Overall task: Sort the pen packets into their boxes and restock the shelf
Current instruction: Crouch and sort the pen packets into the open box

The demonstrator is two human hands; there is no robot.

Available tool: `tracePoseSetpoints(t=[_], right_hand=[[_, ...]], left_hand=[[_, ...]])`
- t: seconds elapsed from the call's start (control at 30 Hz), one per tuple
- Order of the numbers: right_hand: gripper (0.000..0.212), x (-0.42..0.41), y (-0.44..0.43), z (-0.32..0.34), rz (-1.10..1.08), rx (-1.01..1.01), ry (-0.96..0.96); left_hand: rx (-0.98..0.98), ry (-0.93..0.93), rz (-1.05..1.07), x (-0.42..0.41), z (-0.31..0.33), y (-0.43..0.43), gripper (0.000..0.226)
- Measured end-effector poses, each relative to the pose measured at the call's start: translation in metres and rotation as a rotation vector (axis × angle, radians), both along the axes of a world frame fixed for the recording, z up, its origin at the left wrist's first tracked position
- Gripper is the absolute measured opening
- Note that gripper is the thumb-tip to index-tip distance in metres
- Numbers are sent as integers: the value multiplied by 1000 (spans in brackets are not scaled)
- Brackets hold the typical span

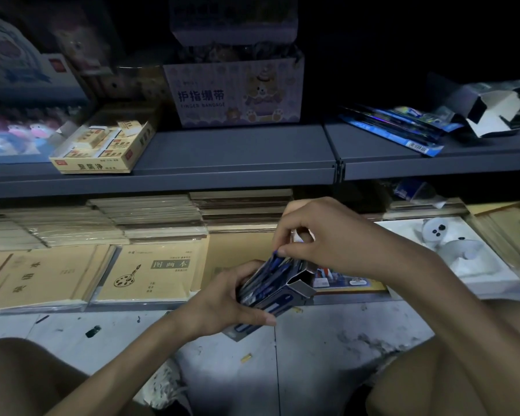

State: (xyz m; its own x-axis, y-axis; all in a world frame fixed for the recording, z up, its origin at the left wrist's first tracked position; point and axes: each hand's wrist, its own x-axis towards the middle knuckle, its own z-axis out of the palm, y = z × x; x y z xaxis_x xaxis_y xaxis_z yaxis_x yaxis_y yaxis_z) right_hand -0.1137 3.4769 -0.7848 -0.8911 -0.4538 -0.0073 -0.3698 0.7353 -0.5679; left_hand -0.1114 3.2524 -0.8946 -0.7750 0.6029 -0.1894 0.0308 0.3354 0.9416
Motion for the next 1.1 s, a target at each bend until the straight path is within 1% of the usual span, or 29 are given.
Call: tracePoseSetpoints(t=[0.17,0.27,0.37,0.43,0.53,0.63,0.7,0.73,0.8,0.93,1.03,1.1], right_hand=[[7,6,-5,6,-5,-35,-40],[8,4,-5,6,-14,-135,-85],[7,2,1,10,-12,-302,-169],[4,1,6,15,-2,-400,-159],[3,1,10,22,-61,-611,-94],[13,4,19,27,-208,-842,22],[15,9,32,33,-268,-992,69],[15,12,39,36,-277,-1031,93],[12,18,51,41,-282,-1036,128],[10,25,61,38,-306,-1038,87],[13,29,62,30,-320,-1080,50],[14,33,60,29,-343,-1078,67]], left_hand=[[-2,-76,-50,-1,7,-2,58],[-19,-100,-77,-3,9,-3,58],[-22,-124,-92,-4,9,-5,68],[-47,-144,-97,-3,10,-6,66],[-86,-137,-101,-1,11,-7,55],[-68,-151,-87,-1,15,-7,57],[-14,-152,-77,-1,17,-8,59],[11,-150,-60,-2,18,-9,59],[57,-155,-37,-3,20,-10,60],[134,-181,-8,-4,18,-10,61],[135,-181,3,-6,14,-7,64],[120,-171,10,-8,13,-5,67]])
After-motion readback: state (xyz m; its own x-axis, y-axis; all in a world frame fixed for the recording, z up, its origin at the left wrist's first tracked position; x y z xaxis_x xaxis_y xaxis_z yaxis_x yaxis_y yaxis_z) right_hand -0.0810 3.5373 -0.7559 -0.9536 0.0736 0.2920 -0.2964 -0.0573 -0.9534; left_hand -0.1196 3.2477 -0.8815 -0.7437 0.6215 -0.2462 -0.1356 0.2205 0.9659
